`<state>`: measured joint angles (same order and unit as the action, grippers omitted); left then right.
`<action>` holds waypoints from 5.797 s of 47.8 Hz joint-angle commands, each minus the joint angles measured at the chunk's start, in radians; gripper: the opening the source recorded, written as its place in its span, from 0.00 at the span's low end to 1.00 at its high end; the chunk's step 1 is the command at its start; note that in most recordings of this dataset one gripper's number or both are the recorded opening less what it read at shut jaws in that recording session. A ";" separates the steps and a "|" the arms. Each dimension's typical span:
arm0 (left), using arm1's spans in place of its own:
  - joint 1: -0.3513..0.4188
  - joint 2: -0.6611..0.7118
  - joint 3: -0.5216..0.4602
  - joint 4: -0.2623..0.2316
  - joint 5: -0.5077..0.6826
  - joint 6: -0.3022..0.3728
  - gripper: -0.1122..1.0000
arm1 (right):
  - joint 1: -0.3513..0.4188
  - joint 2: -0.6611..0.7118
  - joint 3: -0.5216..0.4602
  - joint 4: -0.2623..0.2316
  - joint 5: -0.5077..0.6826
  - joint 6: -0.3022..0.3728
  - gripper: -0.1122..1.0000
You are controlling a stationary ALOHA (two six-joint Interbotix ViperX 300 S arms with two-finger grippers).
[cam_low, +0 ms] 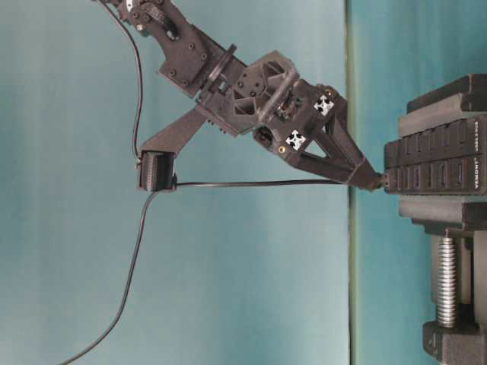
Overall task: Insert the USB into the second port from the front of the fixed hub.
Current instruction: 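Close the right gripper on the black USB plug, then pull the USB plug out of the hub port with the right gripper, then carry the plug along the hub toward the second port from front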
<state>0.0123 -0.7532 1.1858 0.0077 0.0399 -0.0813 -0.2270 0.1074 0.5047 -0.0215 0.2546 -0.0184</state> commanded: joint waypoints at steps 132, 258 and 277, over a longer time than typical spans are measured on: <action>0.002 0.000 -0.025 0.002 -0.005 -0.026 0.10 | 0.025 -0.077 0.000 -0.002 -0.023 -0.002 0.15; 0.002 -0.011 -0.026 0.002 -0.005 -0.029 0.10 | 0.225 -0.110 0.035 0.006 -0.008 0.117 0.15; 0.002 -0.011 -0.026 0.002 -0.006 -0.029 0.10 | 0.227 -0.092 0.037 0.006 -0.008 0.117 0.15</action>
<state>0.0138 -0.7655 1.1858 0.0061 0.0414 -0.1089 -0.0061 0.0261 0.5522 -0.0169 0.2546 0.0890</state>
